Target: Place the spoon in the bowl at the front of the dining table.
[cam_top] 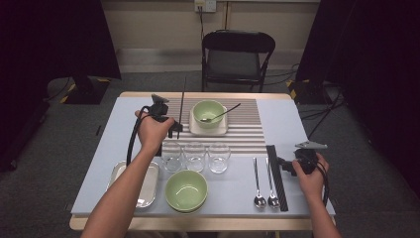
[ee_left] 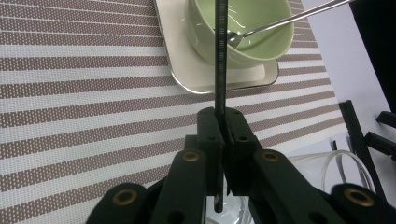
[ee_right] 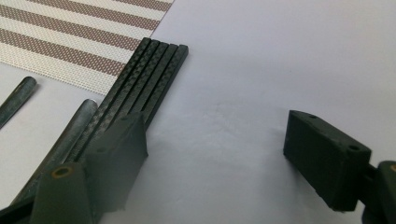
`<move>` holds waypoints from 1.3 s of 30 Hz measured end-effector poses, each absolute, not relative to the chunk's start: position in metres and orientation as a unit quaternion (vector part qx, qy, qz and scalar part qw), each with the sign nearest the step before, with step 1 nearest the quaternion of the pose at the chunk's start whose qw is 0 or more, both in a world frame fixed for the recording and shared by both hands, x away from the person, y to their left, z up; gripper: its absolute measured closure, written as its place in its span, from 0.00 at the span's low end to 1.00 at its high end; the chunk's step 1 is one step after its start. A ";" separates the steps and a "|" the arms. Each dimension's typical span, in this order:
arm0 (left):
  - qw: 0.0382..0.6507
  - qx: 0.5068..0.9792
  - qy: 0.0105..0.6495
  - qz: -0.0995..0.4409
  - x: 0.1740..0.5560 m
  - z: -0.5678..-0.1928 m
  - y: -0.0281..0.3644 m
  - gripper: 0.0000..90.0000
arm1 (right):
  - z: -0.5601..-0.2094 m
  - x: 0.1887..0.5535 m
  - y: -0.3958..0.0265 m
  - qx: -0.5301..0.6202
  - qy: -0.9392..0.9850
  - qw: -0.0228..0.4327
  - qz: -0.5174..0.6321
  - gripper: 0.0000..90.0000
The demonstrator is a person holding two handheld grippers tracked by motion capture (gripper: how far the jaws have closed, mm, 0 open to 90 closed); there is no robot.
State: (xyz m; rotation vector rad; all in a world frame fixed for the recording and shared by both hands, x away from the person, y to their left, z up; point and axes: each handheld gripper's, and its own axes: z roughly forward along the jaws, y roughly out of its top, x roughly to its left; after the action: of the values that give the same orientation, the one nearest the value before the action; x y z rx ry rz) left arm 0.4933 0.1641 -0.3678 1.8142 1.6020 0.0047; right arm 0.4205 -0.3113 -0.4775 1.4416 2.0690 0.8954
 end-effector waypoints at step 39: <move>0.342 0.695 0.633 0.002 0.518 -0.374 0.155 0.97 | -0.478 0.420 -0.311 0.524 0.753 0.232 0.323 0.22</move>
State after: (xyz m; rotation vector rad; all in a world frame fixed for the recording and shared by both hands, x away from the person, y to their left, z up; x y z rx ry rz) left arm 0.5180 0.1553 -0.3742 1.8062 1.6452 0.0040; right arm 0.4202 -0.3111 -0.4775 1.4415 2.0693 0.8878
